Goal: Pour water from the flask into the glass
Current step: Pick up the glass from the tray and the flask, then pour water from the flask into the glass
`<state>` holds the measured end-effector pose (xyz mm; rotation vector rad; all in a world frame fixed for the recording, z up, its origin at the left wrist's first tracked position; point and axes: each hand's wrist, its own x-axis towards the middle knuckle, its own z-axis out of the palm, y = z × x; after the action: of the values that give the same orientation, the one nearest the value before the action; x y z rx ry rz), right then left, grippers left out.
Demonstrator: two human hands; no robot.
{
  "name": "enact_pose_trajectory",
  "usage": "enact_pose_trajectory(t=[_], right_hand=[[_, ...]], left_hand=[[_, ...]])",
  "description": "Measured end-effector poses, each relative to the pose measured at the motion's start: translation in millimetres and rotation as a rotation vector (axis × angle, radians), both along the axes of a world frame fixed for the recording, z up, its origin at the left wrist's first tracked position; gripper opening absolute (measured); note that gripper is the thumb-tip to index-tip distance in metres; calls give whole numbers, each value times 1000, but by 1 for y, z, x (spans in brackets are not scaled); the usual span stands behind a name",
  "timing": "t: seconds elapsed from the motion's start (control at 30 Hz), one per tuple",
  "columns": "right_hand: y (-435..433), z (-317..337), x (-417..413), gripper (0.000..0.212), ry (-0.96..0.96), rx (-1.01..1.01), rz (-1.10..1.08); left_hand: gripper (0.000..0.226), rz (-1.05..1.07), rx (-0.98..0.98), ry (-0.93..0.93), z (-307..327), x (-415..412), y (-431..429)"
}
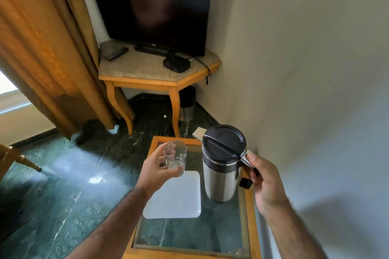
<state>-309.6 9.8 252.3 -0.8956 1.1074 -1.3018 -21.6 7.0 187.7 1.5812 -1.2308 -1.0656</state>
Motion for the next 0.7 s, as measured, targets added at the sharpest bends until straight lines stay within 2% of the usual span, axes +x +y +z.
enact_pose_trajectory(t=[0.17,0.33,0.5,0.7], right_hand=[[2,90,-5,46,138,-49,76],[8,172,-5,47,176,-76,175],[7,232,2,46,172,-89,280],[-3,290,10,41,317,-100,336]], left_hand=[[64,-31,-20,2,66,3,12],[67,-63,-78,-11,128,-3,22],[72,-75,-129,-18,175,-10,24],[72,-61,-172,9,208,-7,27]])
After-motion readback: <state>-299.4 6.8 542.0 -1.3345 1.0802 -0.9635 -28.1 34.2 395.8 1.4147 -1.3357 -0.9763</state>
